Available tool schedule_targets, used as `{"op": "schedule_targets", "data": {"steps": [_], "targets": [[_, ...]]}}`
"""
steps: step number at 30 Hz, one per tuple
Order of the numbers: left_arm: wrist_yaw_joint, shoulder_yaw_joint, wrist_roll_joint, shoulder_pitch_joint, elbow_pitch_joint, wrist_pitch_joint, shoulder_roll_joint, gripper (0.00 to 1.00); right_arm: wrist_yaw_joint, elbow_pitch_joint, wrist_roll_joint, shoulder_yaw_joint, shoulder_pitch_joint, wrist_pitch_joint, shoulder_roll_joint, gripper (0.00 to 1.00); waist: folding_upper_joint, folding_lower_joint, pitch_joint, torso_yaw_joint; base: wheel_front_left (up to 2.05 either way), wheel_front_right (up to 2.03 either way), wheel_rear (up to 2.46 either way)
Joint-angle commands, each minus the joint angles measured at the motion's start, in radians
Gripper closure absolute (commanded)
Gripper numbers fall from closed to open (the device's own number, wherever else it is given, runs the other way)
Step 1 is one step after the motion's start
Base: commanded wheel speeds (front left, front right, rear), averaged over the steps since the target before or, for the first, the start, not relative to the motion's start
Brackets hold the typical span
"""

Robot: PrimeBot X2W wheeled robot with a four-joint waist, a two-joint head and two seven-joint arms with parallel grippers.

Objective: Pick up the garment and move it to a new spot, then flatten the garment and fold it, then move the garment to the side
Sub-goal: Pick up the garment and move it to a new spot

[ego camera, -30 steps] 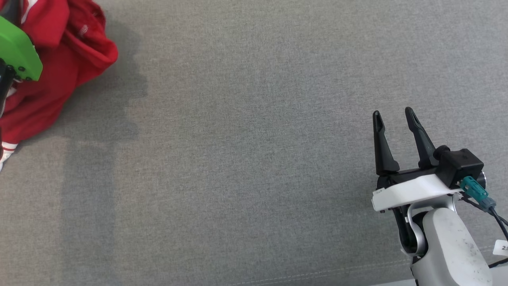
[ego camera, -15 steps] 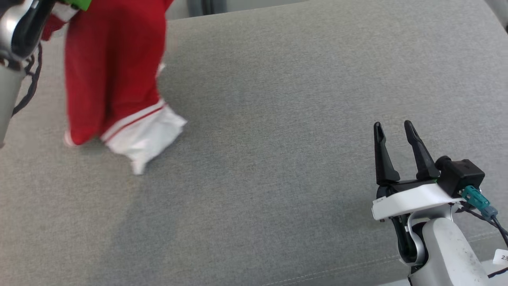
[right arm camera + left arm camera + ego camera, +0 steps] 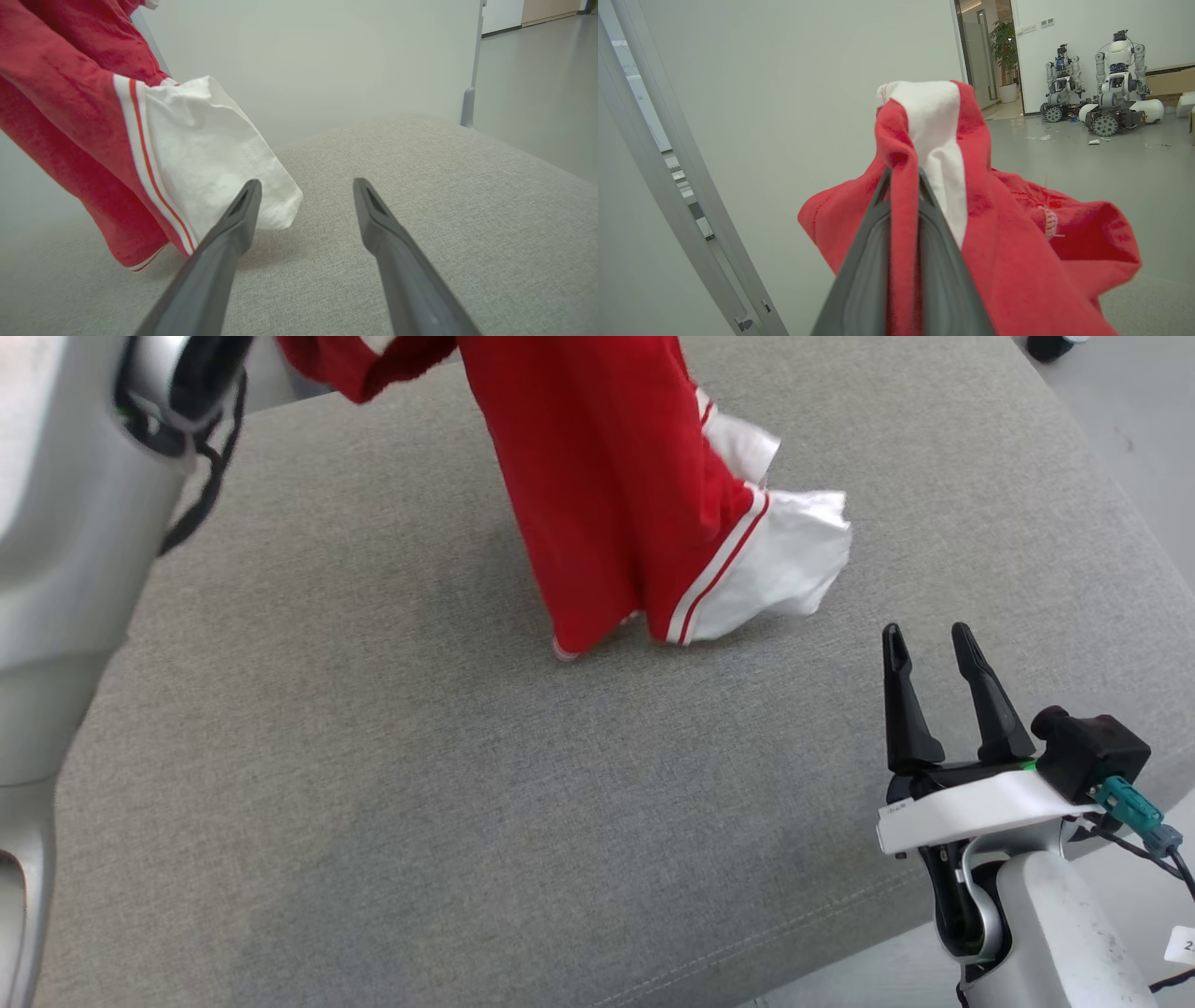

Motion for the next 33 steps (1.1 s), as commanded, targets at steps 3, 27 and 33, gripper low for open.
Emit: {"op": "schedule_targets", "data": {"steps": [3, 27, 33], "targets": [[0.016, -0.015, -0.010, 0.084, 0.010, -0.036, -0.005, 1.00, 0.000, -0.003, 0.011, -0.005, 0.010, -0.003, -0.001, 0.00, 0.0000, 0.0001, 0.016, -0.027, 0.00, 0.00, 0.00], [0.042, -0.177, -0.047, 0.694, 0.252, -0.318, -0.129, 0.80, 0.000, 0.018, 0.003, 0.044, 0.009, -0.003, -0.001, 0.00, 0.0000, 0.0001, -0.012, 0.008, 0.00, 0.00, 0.00], [0.043, -0.157, -0.028, 0.670, 0.273, -0.385, -0.147, 0.00, 0.000, 0.026, 0.000, 0.053, 0.022, -0.003, -0.001, 0.00, 0.0000, 0.0001, -0.052, 0.026, 0.00, 0.00, 0.00]]}}
